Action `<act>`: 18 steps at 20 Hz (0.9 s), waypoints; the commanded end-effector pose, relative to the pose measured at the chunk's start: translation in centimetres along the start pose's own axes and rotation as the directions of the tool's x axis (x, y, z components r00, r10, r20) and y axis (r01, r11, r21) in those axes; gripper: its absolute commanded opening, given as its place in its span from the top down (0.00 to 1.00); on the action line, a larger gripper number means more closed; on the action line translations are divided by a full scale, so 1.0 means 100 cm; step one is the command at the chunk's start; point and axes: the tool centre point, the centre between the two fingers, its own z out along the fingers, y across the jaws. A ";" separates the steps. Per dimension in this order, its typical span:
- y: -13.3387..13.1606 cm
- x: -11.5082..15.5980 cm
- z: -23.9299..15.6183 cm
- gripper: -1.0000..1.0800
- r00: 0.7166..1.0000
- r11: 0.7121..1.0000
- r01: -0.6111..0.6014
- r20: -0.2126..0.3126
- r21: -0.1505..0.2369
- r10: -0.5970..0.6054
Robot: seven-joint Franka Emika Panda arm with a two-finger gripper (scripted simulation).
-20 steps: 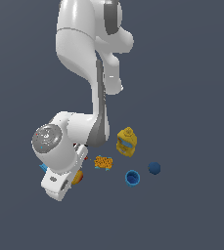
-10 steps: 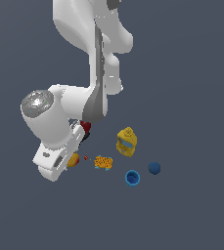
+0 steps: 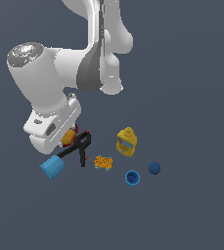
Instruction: Pick up a designated object from a clutter of objects.
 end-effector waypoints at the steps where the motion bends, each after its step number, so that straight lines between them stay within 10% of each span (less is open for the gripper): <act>1: -0.012 -0.007 -0.022 1.00 1.000 1.000 0.000 0.000 -0.001 0.000; 18: -0.095 -0.054 -0.175 1.00 1.000 1.000 0.000 -0.002 -0.001 0.000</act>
